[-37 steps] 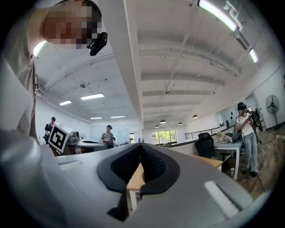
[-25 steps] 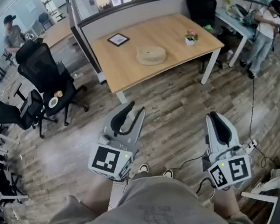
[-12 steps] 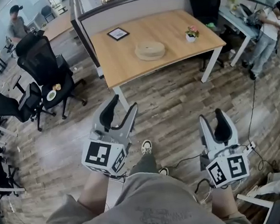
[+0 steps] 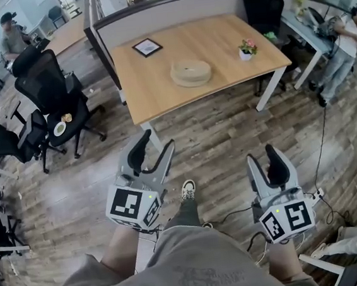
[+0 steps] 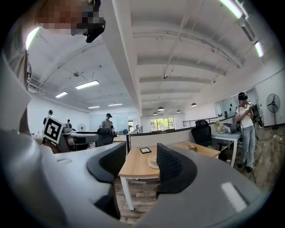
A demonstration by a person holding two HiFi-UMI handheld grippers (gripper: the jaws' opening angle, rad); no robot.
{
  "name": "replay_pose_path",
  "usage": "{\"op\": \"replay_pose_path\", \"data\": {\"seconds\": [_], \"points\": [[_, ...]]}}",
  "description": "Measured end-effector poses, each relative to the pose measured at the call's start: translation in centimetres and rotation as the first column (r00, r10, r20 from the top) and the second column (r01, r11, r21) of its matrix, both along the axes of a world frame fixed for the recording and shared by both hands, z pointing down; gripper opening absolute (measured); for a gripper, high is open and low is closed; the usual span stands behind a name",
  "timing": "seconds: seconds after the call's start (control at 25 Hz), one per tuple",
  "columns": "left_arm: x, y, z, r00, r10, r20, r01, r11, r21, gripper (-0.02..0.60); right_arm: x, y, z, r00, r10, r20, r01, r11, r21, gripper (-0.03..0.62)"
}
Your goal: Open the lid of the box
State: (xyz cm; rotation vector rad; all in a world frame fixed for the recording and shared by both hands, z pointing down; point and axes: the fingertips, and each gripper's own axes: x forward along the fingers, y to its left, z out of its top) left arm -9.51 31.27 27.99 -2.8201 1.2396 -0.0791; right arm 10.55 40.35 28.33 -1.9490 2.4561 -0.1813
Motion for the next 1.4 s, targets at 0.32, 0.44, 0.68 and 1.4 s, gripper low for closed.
{"op": "replay_pose_path", "data": {"seconds": [0.32, 0.44, 0.68, 1.4], "points": [[0.2, -10.4, 1.2, 0.999, 0.015, 0.032, -0.014, 1.000, -0.027, 0.225, -0.3, -10.7, 0.8, 1.000, 0.009, 0.017, -0.008, 0.999, -0.040, 0.225], [-0.6, -14.4, 1.1, 0.998, -0.011, 0.059, 0.012, 0.999, -0.030, 0.225, -0.9, -14.5, 0.4, 1.000, 0.008, 0.010, -0.007, 0.999, -0.044, 0.225], [-2.3, -20.8, 0.8, 0.999, -0.008, 0.054, 0.010, 0.999, -0.034, 0.225, -2.2, -21.1, -0.2, 1.000, 0.020, -0.010, -0.021, 0.999, -0.048, 0.225], [-5.8, -29.9, 0.9, 0.990, -0.107, 0.094, 0.109, 0.994, -0.015, 0.225, -3.4, -32.2, -0.9, 0.995, -0.093, -0.020, 0.092, 0.995, -0.026, 0.225]]}}
